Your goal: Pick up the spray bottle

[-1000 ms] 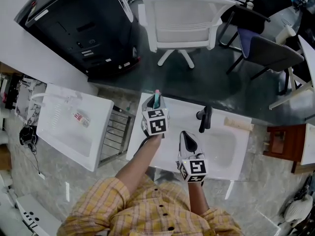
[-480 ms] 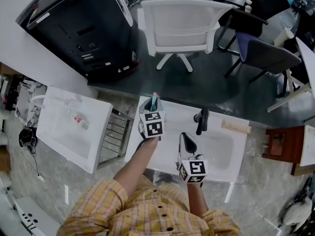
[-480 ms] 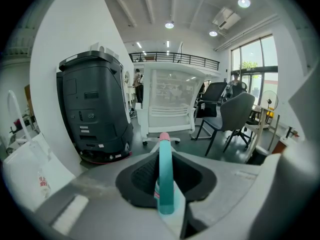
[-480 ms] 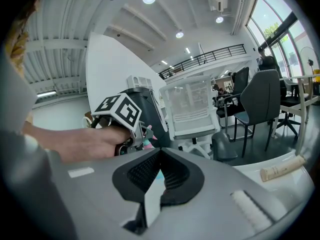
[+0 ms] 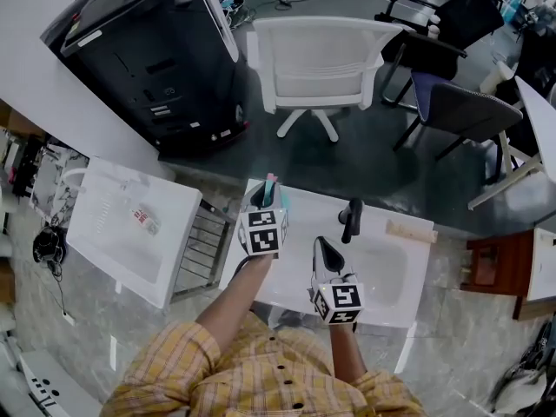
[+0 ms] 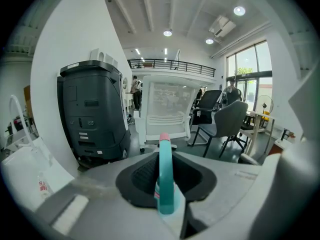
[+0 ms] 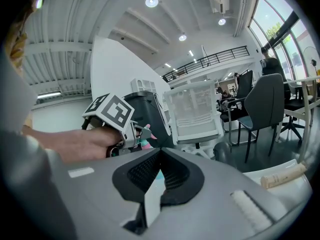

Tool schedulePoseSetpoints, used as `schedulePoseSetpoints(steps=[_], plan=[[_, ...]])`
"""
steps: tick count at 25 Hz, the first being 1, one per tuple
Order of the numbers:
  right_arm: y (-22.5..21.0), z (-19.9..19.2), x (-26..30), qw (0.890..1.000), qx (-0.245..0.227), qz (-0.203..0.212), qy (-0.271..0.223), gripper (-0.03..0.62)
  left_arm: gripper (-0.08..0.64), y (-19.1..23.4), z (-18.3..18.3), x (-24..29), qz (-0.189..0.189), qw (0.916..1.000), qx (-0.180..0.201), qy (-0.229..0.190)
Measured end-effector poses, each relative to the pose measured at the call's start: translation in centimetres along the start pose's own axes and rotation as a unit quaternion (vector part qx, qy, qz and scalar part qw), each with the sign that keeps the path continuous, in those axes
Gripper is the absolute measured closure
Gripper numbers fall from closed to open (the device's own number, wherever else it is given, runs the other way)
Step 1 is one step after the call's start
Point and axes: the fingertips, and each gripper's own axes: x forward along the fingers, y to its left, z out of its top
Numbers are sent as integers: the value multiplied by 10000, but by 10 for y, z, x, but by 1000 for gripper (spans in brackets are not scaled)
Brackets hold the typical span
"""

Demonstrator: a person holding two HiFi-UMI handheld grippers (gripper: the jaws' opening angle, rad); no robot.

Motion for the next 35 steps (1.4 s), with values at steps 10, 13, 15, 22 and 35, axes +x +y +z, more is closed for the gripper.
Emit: schedulePoseSetpoints(steps=[10,13,15,22,35], plan=[[13,19,-23,9997,-120,115,-171,591,488,-12,10,-55,-242,9991,157,-306],[18,24,-32,9996,-152,125,-221,591,488,-16,10,-71,-308,9988,105,-373],[21,28,-37,9994,-196,132,-253,591,488,-18,10,-81,-334,9985,63,-421],[28,42,-55,9987,-292,177,-384,591,488,-29,18,-122,-374,9962,52,-790],[38,55,-86,9973,-415,203,-567,591,488,-51,4,-175,-517,9932,117,-1036]])
